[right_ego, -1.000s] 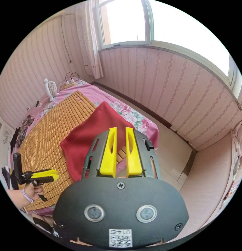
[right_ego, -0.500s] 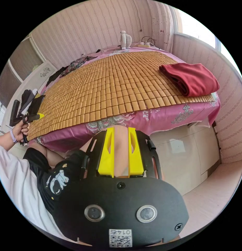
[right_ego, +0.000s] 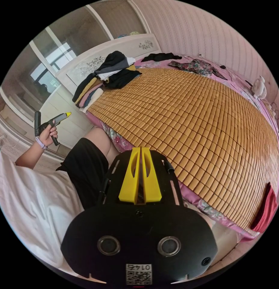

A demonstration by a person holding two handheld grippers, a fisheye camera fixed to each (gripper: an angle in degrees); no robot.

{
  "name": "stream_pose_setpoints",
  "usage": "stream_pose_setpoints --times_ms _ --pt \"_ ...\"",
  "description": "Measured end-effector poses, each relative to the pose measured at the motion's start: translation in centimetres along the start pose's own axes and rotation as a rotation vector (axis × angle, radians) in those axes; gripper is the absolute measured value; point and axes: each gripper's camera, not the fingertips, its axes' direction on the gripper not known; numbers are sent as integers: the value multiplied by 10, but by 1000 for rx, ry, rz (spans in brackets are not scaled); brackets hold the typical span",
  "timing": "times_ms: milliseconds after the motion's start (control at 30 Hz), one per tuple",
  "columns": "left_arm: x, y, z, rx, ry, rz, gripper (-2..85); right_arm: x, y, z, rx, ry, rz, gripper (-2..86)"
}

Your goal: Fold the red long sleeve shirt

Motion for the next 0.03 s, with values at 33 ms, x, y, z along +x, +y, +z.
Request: stream_pose_setpoints --times_ms 33 --pt "-21 6 -19 20 -44 -23 9 -10 -15 7 0 -13 -35 8"
